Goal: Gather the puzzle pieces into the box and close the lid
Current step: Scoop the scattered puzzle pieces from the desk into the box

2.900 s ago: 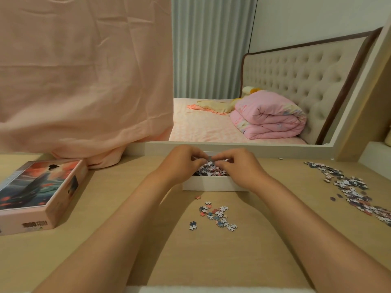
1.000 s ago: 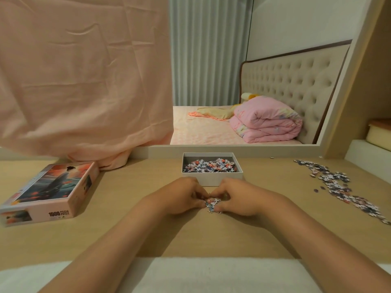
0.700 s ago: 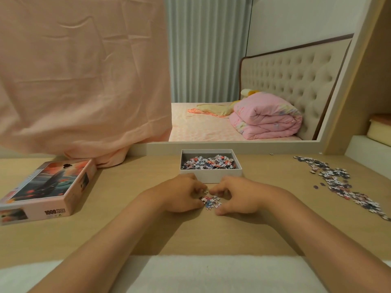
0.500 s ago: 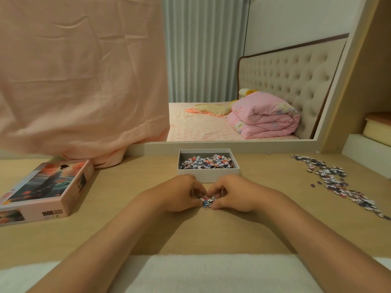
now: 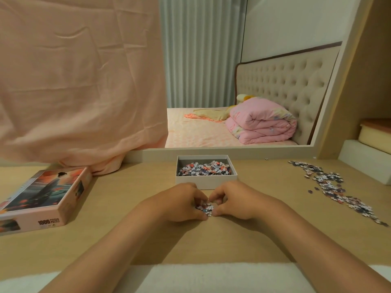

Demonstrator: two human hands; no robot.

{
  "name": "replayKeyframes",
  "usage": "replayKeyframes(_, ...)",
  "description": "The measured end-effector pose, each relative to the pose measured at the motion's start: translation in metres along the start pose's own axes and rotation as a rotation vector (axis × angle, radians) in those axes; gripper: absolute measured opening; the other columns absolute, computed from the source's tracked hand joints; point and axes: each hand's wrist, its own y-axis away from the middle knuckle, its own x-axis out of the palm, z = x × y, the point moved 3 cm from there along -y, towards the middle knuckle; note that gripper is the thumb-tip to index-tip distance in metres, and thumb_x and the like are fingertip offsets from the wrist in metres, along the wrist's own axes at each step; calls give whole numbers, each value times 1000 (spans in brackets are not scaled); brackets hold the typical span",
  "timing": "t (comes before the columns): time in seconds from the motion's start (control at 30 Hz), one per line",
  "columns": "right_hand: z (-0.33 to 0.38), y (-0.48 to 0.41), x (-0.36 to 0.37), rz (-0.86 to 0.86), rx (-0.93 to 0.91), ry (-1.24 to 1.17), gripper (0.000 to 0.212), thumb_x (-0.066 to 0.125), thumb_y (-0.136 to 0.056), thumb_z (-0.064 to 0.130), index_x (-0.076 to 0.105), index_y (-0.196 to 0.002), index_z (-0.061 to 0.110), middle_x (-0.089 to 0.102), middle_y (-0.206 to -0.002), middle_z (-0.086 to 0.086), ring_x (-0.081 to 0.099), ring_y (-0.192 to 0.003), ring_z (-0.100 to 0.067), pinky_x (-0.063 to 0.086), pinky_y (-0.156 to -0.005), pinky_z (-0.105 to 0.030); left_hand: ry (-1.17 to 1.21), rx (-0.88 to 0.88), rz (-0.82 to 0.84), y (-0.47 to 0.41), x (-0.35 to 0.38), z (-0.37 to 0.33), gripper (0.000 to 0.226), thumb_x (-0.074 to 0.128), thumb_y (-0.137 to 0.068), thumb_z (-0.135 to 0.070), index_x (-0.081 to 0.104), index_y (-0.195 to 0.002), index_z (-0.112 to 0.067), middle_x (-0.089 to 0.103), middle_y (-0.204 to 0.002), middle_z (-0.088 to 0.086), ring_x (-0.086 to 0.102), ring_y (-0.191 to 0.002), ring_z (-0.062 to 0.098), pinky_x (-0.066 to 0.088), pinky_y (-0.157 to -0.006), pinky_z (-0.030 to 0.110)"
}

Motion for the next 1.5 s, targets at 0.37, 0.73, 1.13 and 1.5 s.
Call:
replayKeyframes(0.37, 21, -3, 12, -36, 36, 73, 24, 76, -84, 35, 60, -68, 28, 54, -69, 3, 47, -67, -15, 35, -55, -27, 9, -80, 60, 1, -6, -4, 35, 74, -81, -36, 72, -114, -25, 67, -101, -1, 60, -86, 16, 52, -81, 33)
replayKeyframes(0.73, 25, -7, 7, -61, 186, -50, 29, 89, -71, 26, 78, -97, 19, 74, -96, 0, 68, -91, -17, 55, -80, -28, 169, -171, -36, 0, -4, -1, 31, 81, -76, -28, 72, -106, -23, 67, -96, -7, 59, -82, 9, 45, -69, 18)
replayKeyframes(1.13, 15, -8, 12, -157, 247, -726, 16, 80, -74, -7, 75, -83, 5, 72, -76, -15, 65, -59, -22, 59, -64, -35, 653, -223, -188, -1, 2, 14, 19, 81, -76, -5, 73, -93, -10, 74, -83, 11, 66, -65, 13, 59, -67, 27)
replayKeyframes(1.5, 15, -57, -51, -472, 49, -424, 13, 74, -86, 8, 79, -95, 16, 75, -82, 0, 66, -73, -16, 55, -71, -34, 791, -162, -412, -49, -50, 31, 24, 70, -85, 1, 72, -104, -14, 74, -98, 5, 70, -88, 14, 58, -86, 32)
